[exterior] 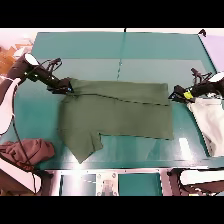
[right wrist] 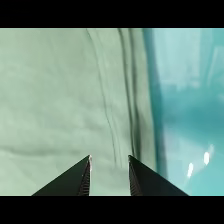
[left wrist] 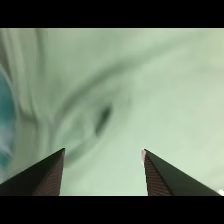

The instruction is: Fold the shirts.

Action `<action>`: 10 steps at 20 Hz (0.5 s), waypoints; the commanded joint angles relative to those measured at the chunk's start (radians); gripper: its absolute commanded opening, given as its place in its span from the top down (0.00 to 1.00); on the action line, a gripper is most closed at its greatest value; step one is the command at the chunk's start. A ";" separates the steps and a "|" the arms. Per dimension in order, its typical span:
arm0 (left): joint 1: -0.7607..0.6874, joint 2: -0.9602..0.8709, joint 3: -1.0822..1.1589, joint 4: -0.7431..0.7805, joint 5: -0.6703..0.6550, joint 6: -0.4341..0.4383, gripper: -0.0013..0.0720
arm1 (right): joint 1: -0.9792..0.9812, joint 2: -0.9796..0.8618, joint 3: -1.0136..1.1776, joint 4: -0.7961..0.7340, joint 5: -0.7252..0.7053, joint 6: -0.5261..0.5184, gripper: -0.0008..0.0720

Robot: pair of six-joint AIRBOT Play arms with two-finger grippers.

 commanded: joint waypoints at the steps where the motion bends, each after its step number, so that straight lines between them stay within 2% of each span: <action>1: 0.020 0.034 0.011 -0.011 -0.264 -0.092 0.27 | -0.021 0.113 -0.007 -0.105 0.124 0.089 0.62; 4: 0.028 0.187 -0.130 0.005 -0.288 -0.106 0.27 | -0.050 0.312 -0.191 -0.107 0.123 0.127 0.65; 6: 0.030 0.347 -0.305 0.059 -0.260 -0.106 0.27 | -0.084 0.466 -0.369 -0.108 0.121 0.153 0.70; 8: 0.030 0.540 -0.531 0.140 -0.186 -0.117 0.26 | -0.133 0.626 -0.551 -0.107 0.107 0.195 0.69; 9: 0.030 0.632 -0.645 0.161 -0.138 -0.134 0.26 | -0.156 0.698 -0.631 -0.106 0.095 0.217 0.64; 10: 0.030 0.720 -0.761 0.169 -0.086 -0.158 0.22 | -0.174 0.764 -0.707 -0.105 0.085 0.241 0.51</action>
